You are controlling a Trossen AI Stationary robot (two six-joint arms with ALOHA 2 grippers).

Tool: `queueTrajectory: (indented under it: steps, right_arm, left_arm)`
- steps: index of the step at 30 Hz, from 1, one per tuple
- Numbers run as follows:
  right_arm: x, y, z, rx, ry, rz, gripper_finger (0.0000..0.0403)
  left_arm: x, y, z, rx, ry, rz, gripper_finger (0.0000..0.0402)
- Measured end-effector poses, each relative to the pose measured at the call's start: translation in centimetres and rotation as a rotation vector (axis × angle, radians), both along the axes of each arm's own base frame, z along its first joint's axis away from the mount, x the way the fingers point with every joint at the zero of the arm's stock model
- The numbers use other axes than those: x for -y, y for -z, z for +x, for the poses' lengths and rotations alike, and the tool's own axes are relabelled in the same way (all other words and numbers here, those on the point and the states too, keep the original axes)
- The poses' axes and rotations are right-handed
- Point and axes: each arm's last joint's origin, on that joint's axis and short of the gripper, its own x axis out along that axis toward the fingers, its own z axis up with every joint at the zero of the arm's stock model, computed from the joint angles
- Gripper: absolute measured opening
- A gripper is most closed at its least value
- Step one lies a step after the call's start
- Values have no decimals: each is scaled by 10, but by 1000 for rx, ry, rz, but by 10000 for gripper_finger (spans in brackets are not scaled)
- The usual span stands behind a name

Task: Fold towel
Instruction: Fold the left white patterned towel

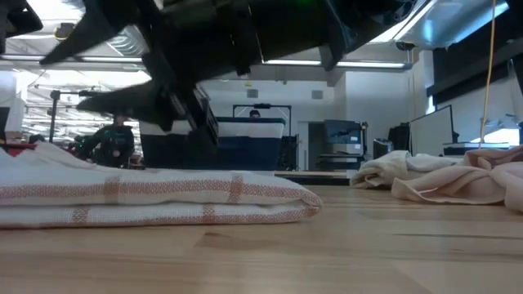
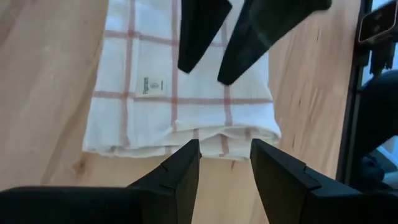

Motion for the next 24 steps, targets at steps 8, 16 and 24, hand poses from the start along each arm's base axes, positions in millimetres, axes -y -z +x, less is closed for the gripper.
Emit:
queueTrajectory:
  steps: [8,16,24]
  right_arm:
    - [-1,-17,-6,-84,-274,-288,182]
    - [-20,3,-30,-353,-395,-633,182]
    - [-11,16,-40,-545,-342,-739,182]
  left_arm:
    - [6,5,12,149,-44,123,136]
    - [26,49,37,131,-33,233,136]
    - [43,91,48,-87,73,95,136]
